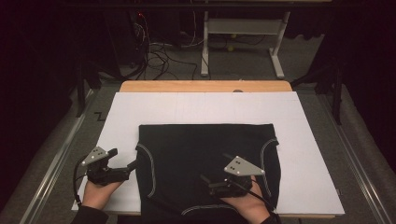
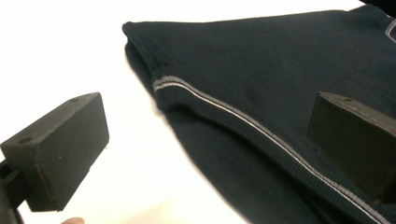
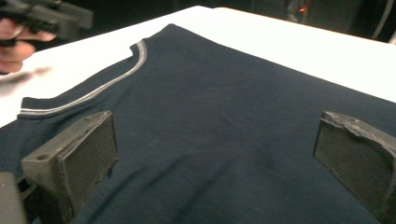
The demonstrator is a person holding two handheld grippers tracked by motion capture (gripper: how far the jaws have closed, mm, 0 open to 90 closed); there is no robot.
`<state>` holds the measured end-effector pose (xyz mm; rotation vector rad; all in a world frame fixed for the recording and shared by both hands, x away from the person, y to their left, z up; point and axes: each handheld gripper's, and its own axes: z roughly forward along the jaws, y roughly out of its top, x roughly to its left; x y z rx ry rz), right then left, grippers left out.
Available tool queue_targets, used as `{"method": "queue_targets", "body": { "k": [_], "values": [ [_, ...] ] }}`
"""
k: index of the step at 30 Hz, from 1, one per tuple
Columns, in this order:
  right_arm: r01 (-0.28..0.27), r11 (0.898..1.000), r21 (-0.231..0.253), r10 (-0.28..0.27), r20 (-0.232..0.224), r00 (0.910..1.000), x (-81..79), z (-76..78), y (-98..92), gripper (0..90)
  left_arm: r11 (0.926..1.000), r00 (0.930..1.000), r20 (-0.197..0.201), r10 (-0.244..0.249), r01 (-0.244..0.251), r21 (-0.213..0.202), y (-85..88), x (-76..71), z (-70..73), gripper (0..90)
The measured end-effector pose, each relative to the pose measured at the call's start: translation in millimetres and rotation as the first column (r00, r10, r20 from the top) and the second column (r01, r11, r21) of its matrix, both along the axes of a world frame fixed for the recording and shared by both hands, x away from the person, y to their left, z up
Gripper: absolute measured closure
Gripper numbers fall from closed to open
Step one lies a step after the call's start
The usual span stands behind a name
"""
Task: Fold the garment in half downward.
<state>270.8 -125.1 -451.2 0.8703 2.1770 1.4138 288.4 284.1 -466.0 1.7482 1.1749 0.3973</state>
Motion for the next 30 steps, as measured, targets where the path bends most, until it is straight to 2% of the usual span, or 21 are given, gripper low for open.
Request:
{"method": "queue_targets", "body": {
  "k": [7,10,13,23,27,30],
  "values": [
    [-0.063,0.998,-0.003,0.063,-0.01,0.998,-1.6,-3.2,33.0,0.0,0.9996,0.9996,-0.007,-0.026,0.026,-0.002,-3.0,10.3,4.0,0.0],
    [-0.079,0.997,0.002,0.079,-0.013,0.9968,-1.6,-2.6,44.5,0.0,0.9995,0.9995,0.024,-0.022,0.022,0.021,-7.9,10.5,10.0,0.0],
    [-0.095,0.995,-0.002,0.095,-0.007,0.9955,-2.0,-1.1,55.2,0.0,0.999,0.9987,0.035,-0.038,0.037,0.026,-12.3,12.8,16.0,0.0],
    [-0.158,0.987,-0.012,0.159,0.013,0.9873,-8.5,7.7,83.5,0.0,0.9983,0.9975,0.047,-0.053,0.052,0.026,-23.0,32.0,44.4,0.0],
    [-0.179,0.984,-0.008,0.179,0.0,0.9838,-10.7,8.3,91.0,0.0,0.9977,0.9968,0.055,-0.058,0.056,0.039,-29.2,37.1,58.1,0.0],
    [-0.193,0.981,-0.014,0.193,0.008,0.9811,-13.9,8.3,95.3,0.0,0.9968,0.9958,0.061,-0.069,0.066,0.044,-32.4,41.4,64.9,0.0]
  ]
}}
